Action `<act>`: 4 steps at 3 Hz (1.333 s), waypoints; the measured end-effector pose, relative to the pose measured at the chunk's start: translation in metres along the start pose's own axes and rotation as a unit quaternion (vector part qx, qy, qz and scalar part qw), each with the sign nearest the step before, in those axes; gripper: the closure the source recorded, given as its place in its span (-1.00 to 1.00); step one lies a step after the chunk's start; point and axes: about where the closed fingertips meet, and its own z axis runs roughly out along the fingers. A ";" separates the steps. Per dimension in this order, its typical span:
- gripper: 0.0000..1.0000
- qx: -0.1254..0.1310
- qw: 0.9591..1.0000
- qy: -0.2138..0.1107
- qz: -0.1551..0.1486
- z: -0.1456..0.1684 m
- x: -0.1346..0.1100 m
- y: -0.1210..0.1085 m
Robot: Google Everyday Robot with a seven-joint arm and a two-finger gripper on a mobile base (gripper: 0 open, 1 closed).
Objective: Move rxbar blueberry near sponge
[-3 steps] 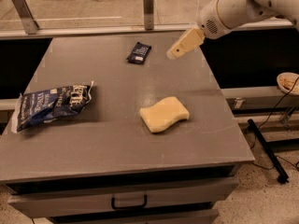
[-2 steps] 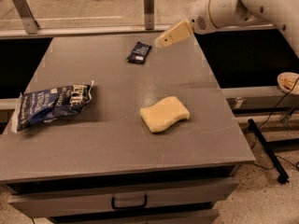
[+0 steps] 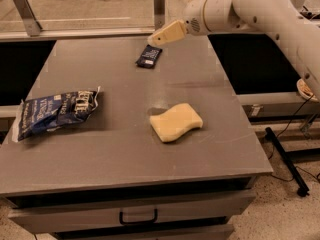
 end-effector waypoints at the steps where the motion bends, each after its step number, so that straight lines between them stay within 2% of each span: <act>1: -1.00 0.011 0.999 0.032 -0.021 0.021 0.007 0.004; 2: -1.00 0.019 0.997 0.062 -0.041 0.040 0.015 0.008; 3: -1.00 0.019 0.997 0.063 -0.042 0.040 0.015 0.008; 4: -1.00 0.009 0.997 0.066 -0.037 0.045 0.018 0.010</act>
Offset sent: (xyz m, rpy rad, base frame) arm 0.0223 0.0251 -0.0313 -0.1799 -0.0055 -0.0543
